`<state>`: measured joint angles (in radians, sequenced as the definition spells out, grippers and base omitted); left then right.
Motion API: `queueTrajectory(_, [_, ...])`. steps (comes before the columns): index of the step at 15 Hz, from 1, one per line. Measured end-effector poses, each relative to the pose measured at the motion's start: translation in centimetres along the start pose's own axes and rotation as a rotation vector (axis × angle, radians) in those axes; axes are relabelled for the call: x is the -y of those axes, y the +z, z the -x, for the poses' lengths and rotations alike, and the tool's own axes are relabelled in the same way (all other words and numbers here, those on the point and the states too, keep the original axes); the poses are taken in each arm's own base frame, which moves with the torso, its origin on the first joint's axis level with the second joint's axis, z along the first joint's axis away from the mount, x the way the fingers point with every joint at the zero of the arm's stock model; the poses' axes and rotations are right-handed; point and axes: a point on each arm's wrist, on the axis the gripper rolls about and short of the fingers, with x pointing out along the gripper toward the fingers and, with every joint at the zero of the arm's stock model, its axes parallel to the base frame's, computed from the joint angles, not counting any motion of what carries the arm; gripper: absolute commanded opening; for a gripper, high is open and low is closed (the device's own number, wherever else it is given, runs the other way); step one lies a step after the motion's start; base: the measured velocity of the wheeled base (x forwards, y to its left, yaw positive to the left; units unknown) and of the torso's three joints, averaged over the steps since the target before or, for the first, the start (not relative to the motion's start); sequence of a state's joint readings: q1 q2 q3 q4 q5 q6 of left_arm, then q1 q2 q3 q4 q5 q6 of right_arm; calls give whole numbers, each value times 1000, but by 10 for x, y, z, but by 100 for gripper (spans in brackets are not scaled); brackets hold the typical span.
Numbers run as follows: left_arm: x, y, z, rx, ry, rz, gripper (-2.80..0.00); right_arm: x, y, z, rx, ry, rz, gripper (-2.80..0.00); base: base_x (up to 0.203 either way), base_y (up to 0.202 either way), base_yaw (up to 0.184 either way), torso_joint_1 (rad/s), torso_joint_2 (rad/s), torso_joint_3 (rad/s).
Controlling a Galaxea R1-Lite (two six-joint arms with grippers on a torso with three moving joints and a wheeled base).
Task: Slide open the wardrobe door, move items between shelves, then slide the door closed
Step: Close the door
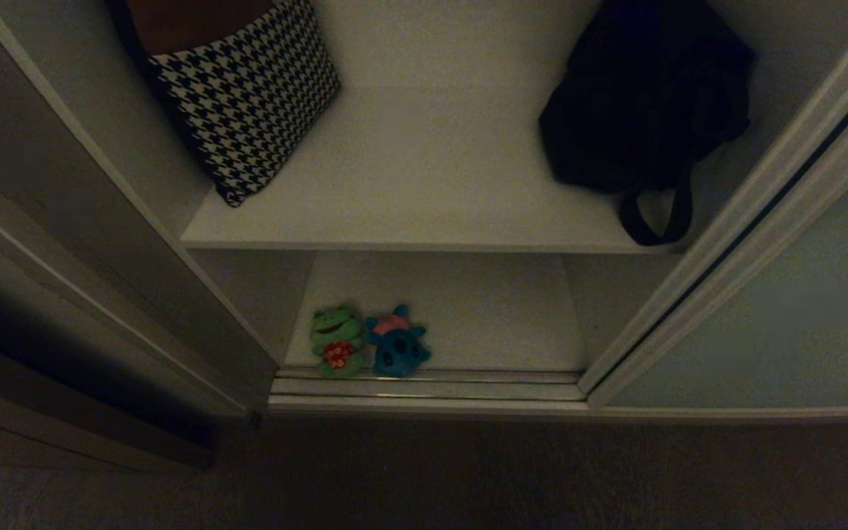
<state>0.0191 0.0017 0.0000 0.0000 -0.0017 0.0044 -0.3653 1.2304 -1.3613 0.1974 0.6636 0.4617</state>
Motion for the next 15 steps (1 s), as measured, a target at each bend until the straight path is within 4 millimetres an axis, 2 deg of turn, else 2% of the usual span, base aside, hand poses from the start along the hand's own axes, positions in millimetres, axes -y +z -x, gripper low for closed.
queueTrajectory(10, [0, 0, 0, 0, 0, 0, -280, -10, -7, -18, -1, 14, 46, -280, 0, 0, 0, 0, 0, 0])
queueTrajectory(15, [0, 0, 0, 0, 0, 0, -280, -29, -15, -20, -40, 118, 63, -280, 0, 0, 0, 0, 0, 0])
